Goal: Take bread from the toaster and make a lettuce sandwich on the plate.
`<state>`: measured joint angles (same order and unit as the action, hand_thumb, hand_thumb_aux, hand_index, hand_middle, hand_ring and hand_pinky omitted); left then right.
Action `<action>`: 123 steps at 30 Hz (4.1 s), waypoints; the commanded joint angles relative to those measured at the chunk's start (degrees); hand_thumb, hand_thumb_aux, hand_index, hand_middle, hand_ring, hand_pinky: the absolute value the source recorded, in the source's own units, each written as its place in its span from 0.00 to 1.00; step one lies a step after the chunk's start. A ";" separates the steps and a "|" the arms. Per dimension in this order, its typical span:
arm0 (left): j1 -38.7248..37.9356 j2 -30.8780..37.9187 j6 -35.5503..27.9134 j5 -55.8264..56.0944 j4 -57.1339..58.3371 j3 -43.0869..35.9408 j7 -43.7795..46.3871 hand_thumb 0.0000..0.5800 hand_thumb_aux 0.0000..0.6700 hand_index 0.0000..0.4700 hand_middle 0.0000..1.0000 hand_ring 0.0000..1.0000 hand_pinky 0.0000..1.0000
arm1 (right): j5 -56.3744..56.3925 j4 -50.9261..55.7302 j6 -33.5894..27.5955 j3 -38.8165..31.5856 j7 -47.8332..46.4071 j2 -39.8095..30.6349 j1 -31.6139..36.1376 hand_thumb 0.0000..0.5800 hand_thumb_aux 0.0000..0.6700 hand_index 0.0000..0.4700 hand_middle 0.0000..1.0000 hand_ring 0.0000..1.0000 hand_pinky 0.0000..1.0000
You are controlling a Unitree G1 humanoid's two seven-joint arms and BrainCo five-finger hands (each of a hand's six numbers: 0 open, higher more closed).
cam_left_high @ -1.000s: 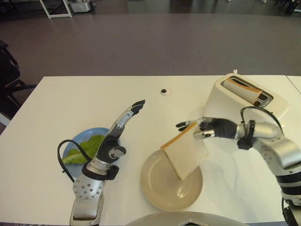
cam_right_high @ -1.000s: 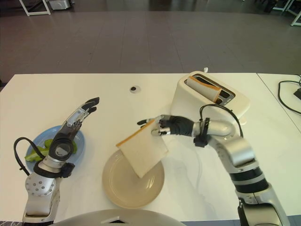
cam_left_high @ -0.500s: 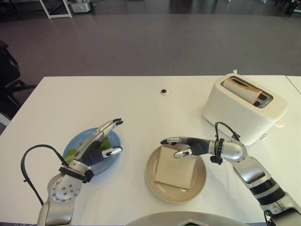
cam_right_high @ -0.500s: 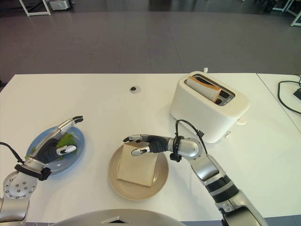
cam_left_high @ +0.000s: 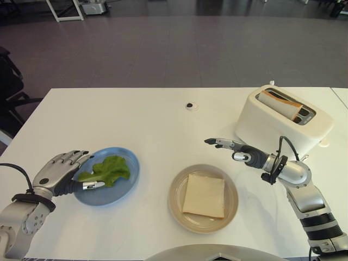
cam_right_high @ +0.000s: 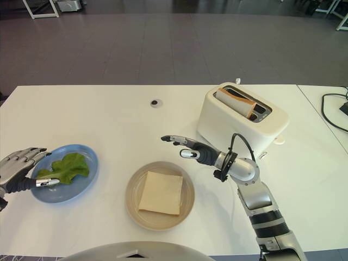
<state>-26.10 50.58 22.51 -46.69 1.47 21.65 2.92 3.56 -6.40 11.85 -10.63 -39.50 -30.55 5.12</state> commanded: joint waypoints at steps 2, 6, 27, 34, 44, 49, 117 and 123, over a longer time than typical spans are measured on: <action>-1.30 1.70 -0.80 -1.37 2.71 -2.38 -0.87 0.11 0.06 0.06 0.00 0.00 0.00 | -0.14 1.61 1.21 1.24 0.38 0.20 -0.45 0.00 0.00 0.00 0.00 0.00 0.00; -2.11 2.45 -1.71 -1.57 3.67 -3.94 -0.86 0.32 0.18 0.18 0.00 0.00 0.00 | -0.11 2.00 1.89 1.50 -0.07 0.25 -0.09 0.00 0.00 0.00 0.00 0.00 0.00; -1.55 4.83 -1.95 0.95 4.77 -8.71 -2.66 0.64 0.40 0.40 0.00 0.00 0.00 | -2.51 3.05 3.81 0.82 0.82 0.70 -0.13 0.00 0.00 0.00 0.00 0.00 0.00; -1.10 4.87 -1.96 0.75 4.82 -9.38 -2.98 0.96 0.81 0.81 0.00 0.00 0.00 | -3.46 3.27 4.05 0.66 1.06 0.98 -0.12 0.00 0.00 0.00 0.00 0.00 0.00; -1.79 4.50 -1.39 2.66 4.56 -9.20 -4.19 1.00 1.00 1.00 0.00 0.00 0.00 | -4.07 3.88 4.40 0.35 1.30 1.40 -0.16 0.00 0.00 0.00 0.00 0.00 0.00; -1.89 4.45 -0.86 4.08 4.62 -9.18 -4.44 0.00 0.00 0.00 0.00 0.00 0.00 | -4.23 4.22 4.49 0.31 1.37 1.57 -0.07 0.00 0.00 0.00 0.00 0.00 0.00; -3.66 -0.67 -0.94 11.14 -6.32 -9.86 2.24 1.00 1.00 1.00 0.00 0.00 0.00 | -4.46 5.62 4.47 0.17 2.29 1.99 0.91 0.00 0.00 0.00 0.00 0.00 0.00; -5.14 -1.30 2.16 22.91 -9.58 -5.65 7.07 1.00 1.00 1.00 0.00 0.00 0.00 | -4.51 7.10 5.18 0.59 2.65 1.85 1.44 0.00 0.00 0.00 0.00 0.00 0.00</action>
<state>-30.73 49.90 23.82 -27.09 -6.67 15.21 7.76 -0.49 0.10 16.79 -10.64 -36.92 -28.63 5.65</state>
